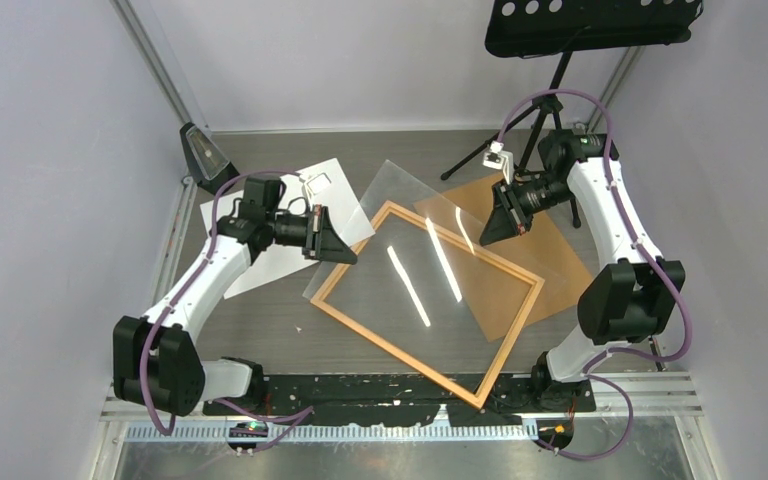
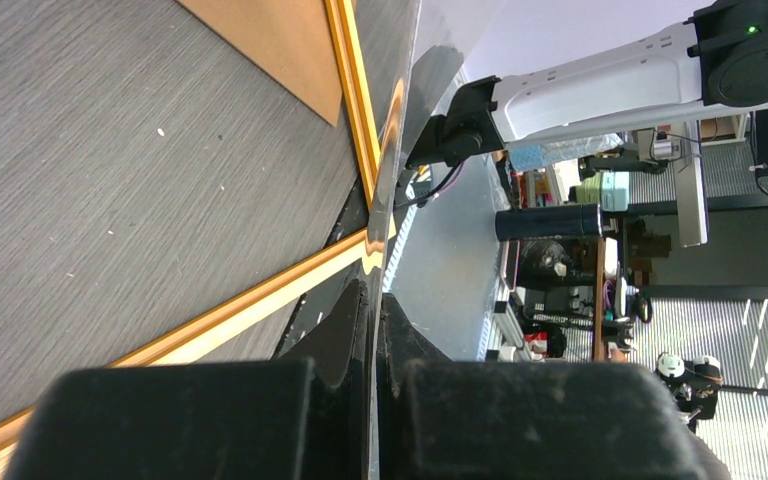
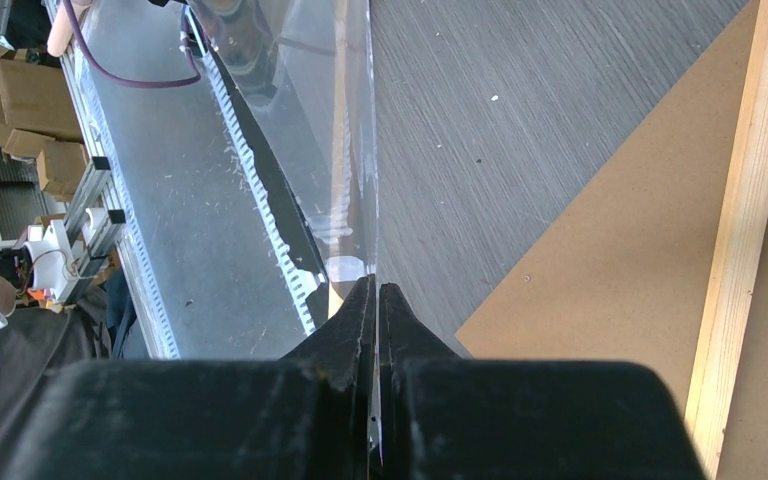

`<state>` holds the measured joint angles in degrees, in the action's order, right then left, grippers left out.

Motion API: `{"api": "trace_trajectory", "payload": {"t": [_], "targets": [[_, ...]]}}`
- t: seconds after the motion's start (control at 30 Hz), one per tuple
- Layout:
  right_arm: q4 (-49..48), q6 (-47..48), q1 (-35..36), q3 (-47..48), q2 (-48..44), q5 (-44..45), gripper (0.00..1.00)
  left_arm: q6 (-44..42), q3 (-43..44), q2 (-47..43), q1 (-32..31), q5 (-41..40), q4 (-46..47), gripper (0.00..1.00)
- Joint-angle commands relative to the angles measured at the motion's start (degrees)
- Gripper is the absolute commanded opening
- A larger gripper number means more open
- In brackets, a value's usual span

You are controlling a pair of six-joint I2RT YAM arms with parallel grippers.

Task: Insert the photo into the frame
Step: Place the photo frame item in the photo frame.

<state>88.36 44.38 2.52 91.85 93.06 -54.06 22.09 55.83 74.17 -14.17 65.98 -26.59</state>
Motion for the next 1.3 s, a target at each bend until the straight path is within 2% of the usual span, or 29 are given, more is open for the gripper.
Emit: {"api": "trace_trajectory", "payload": {"t": [0.0, 0.6, 1.27], "targets": [[0.6, -0.7, 0.3, 1.2, -0.9, -2.0, 0.06, 0.3, -0.2, -1.5, -0.2, 0.7, 3.4, 0.00], [1.0, 0.5, -0.5, 3.6, 2.4, 0.5, 0.06, 1.8, -2.2, 0.2, -0.2, 0.6, 6.2, 0.00], [0.9, 0.3, -1.1, 3.0, 2.1, 2.4, 0.06, 1.9, -2.4, 0.9, -0.3, 0.4, 6.7, 0.00]]}}
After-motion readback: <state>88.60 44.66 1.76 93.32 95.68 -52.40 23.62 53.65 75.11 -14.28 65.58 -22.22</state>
